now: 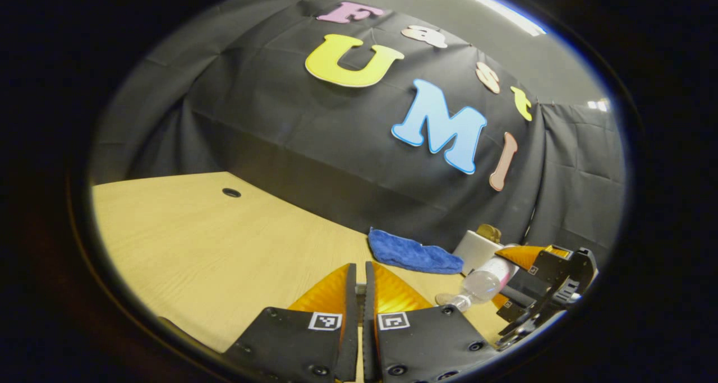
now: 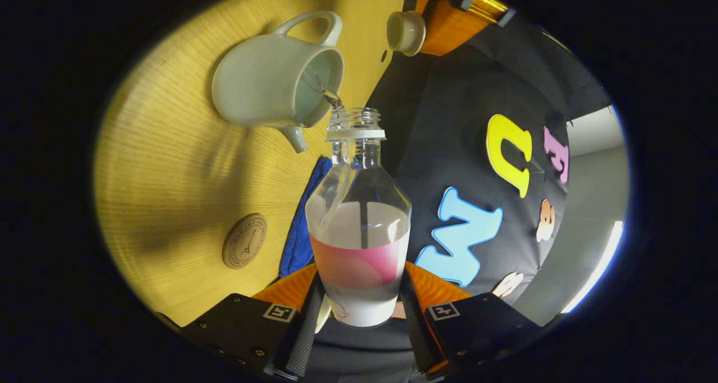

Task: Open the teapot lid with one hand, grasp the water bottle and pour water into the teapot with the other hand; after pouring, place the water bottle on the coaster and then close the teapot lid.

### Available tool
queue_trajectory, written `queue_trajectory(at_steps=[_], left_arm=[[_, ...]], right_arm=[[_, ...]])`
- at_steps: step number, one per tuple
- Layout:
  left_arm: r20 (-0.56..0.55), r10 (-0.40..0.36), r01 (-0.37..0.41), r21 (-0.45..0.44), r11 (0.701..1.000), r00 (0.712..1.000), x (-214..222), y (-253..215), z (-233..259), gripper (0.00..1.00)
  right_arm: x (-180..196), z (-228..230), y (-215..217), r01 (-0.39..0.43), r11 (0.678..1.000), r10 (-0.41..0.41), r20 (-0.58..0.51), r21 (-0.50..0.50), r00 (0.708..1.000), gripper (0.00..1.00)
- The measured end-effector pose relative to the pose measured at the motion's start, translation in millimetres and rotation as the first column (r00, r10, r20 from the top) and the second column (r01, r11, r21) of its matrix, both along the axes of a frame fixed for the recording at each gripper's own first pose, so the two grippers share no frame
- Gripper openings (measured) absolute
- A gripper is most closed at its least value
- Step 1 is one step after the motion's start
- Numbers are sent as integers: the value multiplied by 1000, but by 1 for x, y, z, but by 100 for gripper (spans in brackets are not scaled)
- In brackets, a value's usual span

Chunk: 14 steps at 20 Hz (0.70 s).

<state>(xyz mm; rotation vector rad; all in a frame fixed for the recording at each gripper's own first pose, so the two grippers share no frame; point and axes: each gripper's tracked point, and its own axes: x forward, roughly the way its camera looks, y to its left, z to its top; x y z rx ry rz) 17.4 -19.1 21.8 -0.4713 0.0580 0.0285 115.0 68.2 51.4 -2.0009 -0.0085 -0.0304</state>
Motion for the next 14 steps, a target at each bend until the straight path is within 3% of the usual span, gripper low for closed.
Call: queue_trajectory(at_steps=[14], left_arm=[[-1,6,-6,-25,1000,1000,-1,-1,0,10]], right_arm=[[-3,21,18,-99,973,134,158,-209,978,70]])
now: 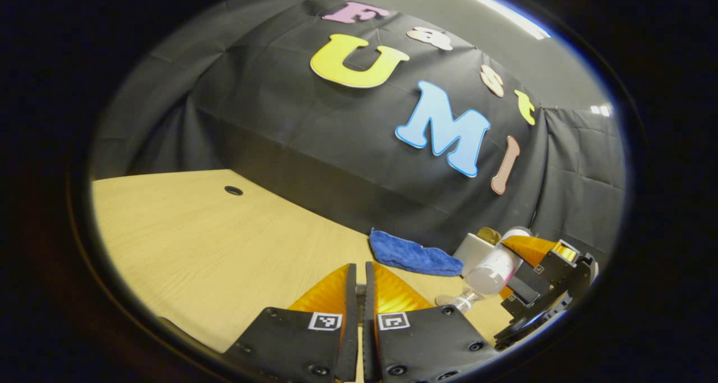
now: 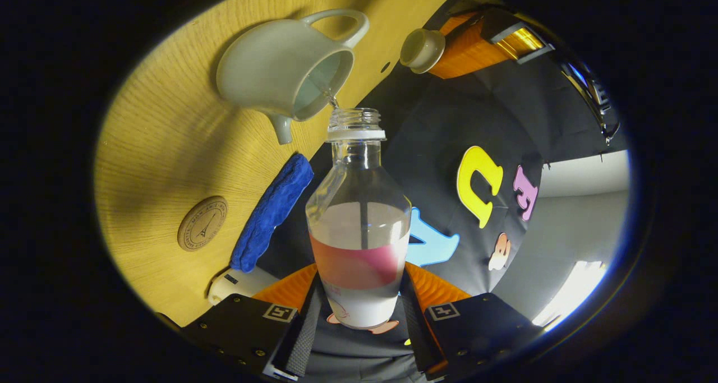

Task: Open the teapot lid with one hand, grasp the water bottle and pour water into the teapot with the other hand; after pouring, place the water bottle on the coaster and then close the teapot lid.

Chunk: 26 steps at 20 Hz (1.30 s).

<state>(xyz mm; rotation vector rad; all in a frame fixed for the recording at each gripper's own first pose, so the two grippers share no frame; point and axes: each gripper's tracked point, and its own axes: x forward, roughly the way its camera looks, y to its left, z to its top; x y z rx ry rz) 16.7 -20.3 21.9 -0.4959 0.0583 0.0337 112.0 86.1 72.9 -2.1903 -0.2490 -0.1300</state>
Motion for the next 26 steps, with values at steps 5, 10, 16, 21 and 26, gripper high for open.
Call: queue_trajectory(at_steps=[5,10,16,21,26], left_arm=[[-5,2,-2,-3,1000,1000,0,1,0,10],[-14,4,-4,-3,1000,1000,0,1,-2,10],[-25,13,-13,0,1000,1000,0,2,-4,10],[-13,37,-37,-11,999,999,1,6,0,10],[-9,57,-58,-11,998,998,2,6,-1,10]], right_arm=[[-3,8,12,-44,997,47,48,-65,998,70],[3,8,9,-37,999,38,36,-36,999,70],[10,-10,1,-7,992,17,-81,122,997,70],[11,-45,-15,73,939,12,-243,336,970,70],[13,-55,-30,93,889,33,-266,448,963,70]])
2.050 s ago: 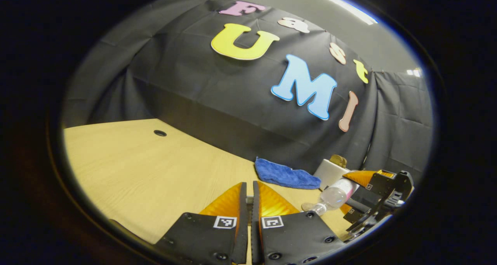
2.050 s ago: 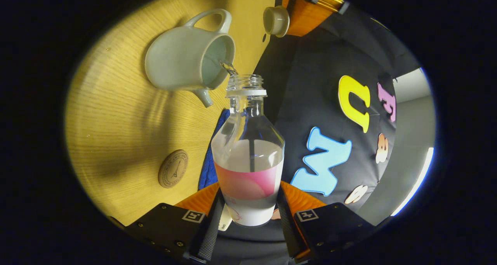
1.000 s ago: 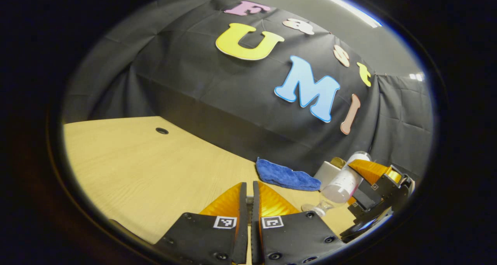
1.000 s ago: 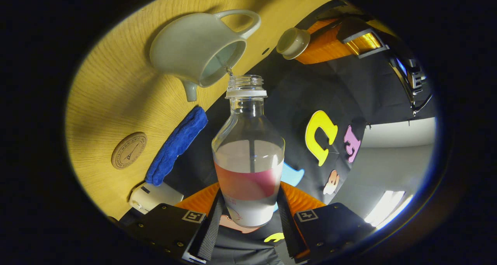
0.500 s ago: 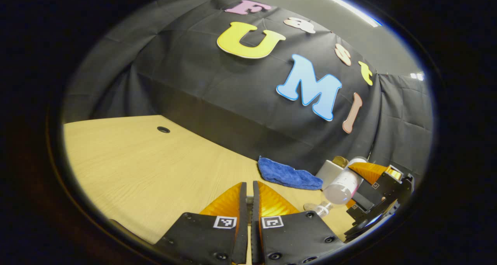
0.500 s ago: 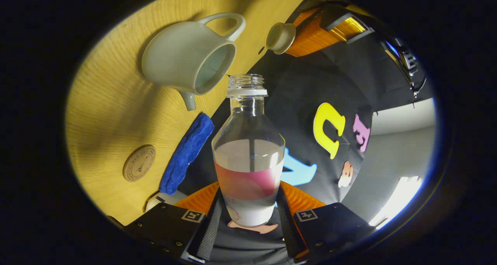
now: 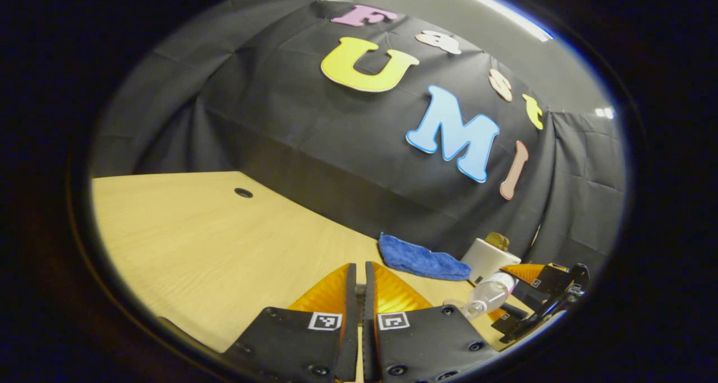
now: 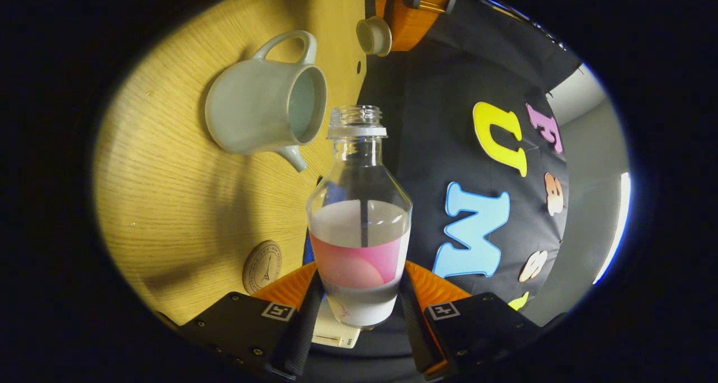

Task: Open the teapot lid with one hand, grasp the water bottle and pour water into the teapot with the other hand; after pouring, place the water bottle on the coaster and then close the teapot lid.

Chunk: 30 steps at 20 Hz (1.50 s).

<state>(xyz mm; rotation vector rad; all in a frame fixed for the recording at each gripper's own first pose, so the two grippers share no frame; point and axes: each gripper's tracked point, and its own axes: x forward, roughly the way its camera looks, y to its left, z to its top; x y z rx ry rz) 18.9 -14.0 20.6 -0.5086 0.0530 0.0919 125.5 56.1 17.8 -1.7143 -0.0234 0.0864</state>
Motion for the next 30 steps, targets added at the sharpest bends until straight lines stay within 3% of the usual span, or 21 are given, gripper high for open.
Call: queue_trajectory(at_steps=[4,6,10,13,16,18,20,22,23,28,30], left_arm=[[-7,-3,3,20,1000,1000,0,0,-1,10],[-6,-6,6,36,999,1000,0,0,-1,10],[-2,-15,15,79,997,1000,2,0,-1,10],[6,-33,32,108,994,999,1,-2,1,10],[1,-49,48,135,990,999,1,-4,0,10],[-2,-59,59,139,989,998,2,-6,-1,10],[-4,-64,64,145,987,998,1,-8,-1,10],[-6,-73,74,145,987,997,1,-11,0,10],[-8,-77,78,146,986,997,1,-11,0,10],[-12,-95,96,162,982,995,1,-14,-2,10],[-16,-103,104,166,981,995,1,-16,-2,10]], right_arm=[[2,-8,-15,42,988,-34,-59,151,998,71],[5,-10,-21,75,966,-50,-105,246,993,70],[14,-8,-28,124,888,-55,-166,442,985,71],[25,-12,-33,170,798,-55,-210,579,976,71],[33,-21,-39,224,678,-43,-266,700,963,71],[37,-25,-43,259,578,-34,-295,774,955,71],[44,-29,-44,294,445,-6,-325,846,946,71],[46,-36,-37,334,292,52,-363,896,930,71],[47,-41,-36,354,234,70,-379,906,923,71],[52,-42,-35,377,14,121,-376,926,919,71],[54,-44,-36,391,-27,123,-385,920,915,71]])
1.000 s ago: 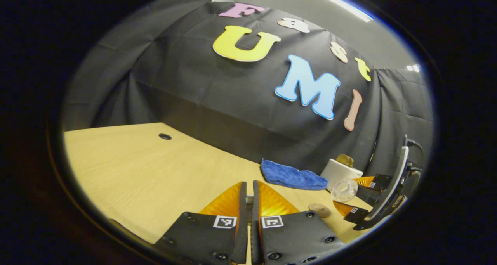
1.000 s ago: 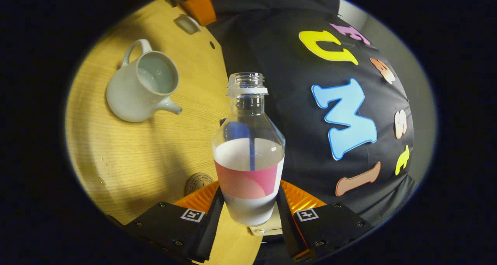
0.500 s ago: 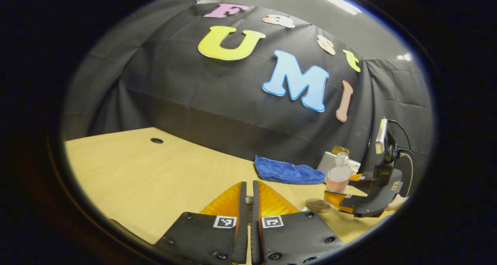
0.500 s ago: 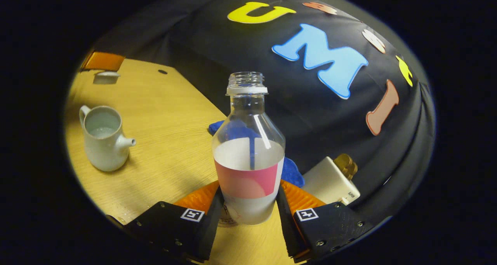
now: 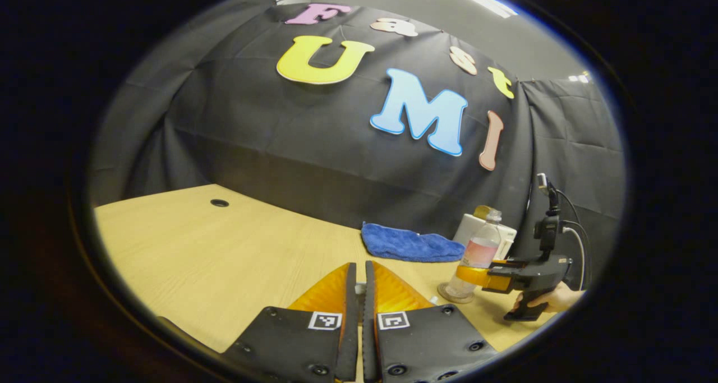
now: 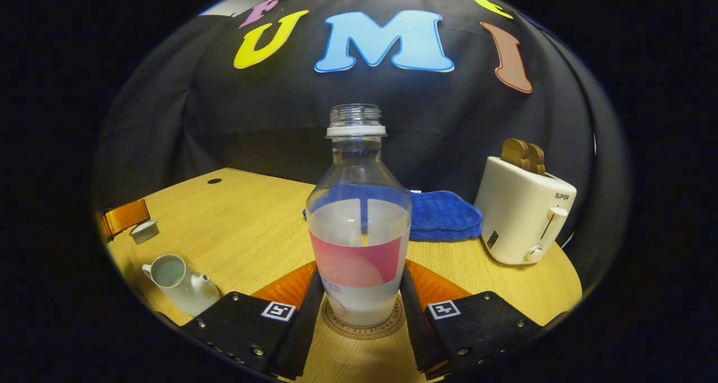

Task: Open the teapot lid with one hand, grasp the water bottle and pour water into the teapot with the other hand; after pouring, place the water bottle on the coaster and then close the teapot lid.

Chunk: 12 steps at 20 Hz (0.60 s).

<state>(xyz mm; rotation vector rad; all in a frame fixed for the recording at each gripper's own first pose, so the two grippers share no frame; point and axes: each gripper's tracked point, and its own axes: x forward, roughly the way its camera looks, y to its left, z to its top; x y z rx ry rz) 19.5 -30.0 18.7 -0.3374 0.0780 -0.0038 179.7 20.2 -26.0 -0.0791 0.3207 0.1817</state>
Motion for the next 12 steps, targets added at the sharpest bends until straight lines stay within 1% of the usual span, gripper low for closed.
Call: queue_trajectory(at_steps=[3,7,9,10,11,12], left_arm=[[8,-7,7,10,1000,1000,0,0,2,9],[10,-17,17,10,1000,1000,0,-2,3,10],[16,-24,24,9,1000,1000,0,-4,4,10],[19,-28,28,8,1000,999,1,-5,5,10],[22,-34,34,8,999,999,1,-6,6,10],[27,-40,40,9,999,999,0,-8,7,10]], right_arm=[[4,-1,0,12,1000,-11,-12,25,1000,71],[1,-3,-2,23,1000,-23,-22,3,1000,75],[-1,-4,1,14,1000,-13,-41,28,999,77],[-5,-3,5,5,998,-2,-52,56,999,80],[-6,-1,4,9,997,-5,-56,72,998,87],[-8,3,3,11,997,-7,-47,82,999,92]])
